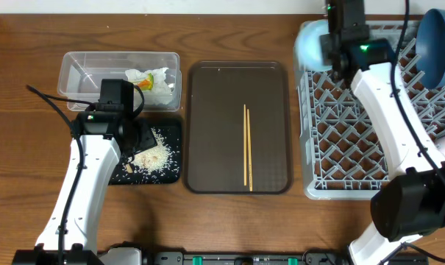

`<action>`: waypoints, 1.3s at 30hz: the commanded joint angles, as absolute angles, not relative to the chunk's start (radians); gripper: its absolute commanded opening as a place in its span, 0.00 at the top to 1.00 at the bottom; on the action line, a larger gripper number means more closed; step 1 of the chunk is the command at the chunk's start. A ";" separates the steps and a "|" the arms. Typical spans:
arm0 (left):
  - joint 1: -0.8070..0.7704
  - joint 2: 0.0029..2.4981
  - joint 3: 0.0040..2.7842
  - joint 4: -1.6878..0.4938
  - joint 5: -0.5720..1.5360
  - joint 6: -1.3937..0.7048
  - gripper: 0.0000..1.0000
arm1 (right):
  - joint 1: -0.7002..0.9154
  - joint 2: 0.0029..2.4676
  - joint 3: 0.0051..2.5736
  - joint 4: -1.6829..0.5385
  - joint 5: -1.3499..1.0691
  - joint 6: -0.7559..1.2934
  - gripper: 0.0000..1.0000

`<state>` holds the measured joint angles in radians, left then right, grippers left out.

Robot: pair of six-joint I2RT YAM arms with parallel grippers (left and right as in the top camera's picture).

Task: Sort waste into correct bins and load items into the dishwasher rack
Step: 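Lift the bowl right and place it in the rack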

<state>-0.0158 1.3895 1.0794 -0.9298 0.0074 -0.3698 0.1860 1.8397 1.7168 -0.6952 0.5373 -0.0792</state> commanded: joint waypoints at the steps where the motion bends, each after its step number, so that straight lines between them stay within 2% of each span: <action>1: -0.012 1.391 1.084 -0.929 -0.008 -0.379 0.42 | 0.159 1.857 1.718 -0.647 0.869 -0.166 0.99; 14: -0.012 1.391 1.084 -0.926 -0.008 -0.379 0.41 | 0.057 1.949 1.716 -0.606 1.111 -0.139 0.99; 23: -0.012 1.391 1.084 -0.923 -0.008 -0.379 0.41 | 0.036 2.051 1.716 -0.723 1.111 -0.041 0.99; 33: -0.012 1.391 1.084 -0.923 -0.008 -0.379 0.41 | 0.081 2.070 1.713 -0.821 1.083 0.087 0.99; 39: -0.012 1.391 1.084 -0.924 -0.008 -0.379 0.41 | 0.121 2.070 1.713 -0.895 0.917 0.120 0.98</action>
